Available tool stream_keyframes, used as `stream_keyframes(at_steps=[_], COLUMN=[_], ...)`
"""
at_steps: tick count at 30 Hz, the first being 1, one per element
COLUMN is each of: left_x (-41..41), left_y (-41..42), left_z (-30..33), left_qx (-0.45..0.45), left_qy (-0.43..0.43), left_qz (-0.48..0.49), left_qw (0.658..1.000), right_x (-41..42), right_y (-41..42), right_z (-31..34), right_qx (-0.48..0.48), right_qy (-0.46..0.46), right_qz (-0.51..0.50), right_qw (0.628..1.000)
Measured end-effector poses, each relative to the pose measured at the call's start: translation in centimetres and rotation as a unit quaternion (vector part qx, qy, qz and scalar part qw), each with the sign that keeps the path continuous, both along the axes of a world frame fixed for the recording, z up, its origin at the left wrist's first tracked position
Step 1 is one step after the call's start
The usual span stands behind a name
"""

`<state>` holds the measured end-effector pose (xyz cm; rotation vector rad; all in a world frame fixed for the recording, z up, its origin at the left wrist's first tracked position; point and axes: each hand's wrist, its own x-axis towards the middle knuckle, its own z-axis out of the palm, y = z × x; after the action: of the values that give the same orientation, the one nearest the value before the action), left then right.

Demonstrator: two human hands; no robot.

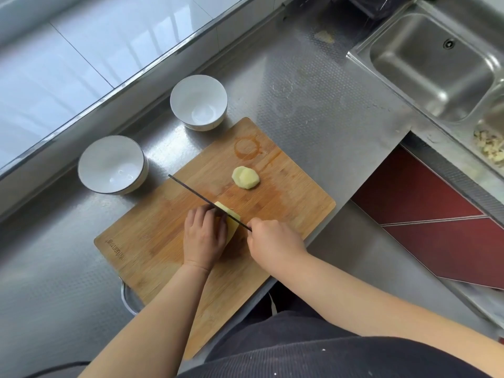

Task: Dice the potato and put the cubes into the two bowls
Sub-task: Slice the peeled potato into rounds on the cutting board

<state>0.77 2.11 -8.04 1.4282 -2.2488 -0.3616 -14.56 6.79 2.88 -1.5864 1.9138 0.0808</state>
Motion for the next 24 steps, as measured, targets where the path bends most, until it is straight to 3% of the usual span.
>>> stream_keyframes(at_steps=[17,24], left_x=[0.1,0.1], left_y=[-0.3,-0.2], left_z=[-0.7,-0.2], left_qx=[-0.043,-0.043], left_qy=[0.040,0.050], left_qz=[-0.009,-0.004], left_qw=[0.998,0.998], right_x=[1.4,-0.1], right_y=[-2.7,-3.1], right_z=[-4.2,-4.6], right_qx=[0.080,0.082], right_qy=[0.053,-0.006], right_qz=[-0.002,-0.029], right_qw=[0.995,0.996])
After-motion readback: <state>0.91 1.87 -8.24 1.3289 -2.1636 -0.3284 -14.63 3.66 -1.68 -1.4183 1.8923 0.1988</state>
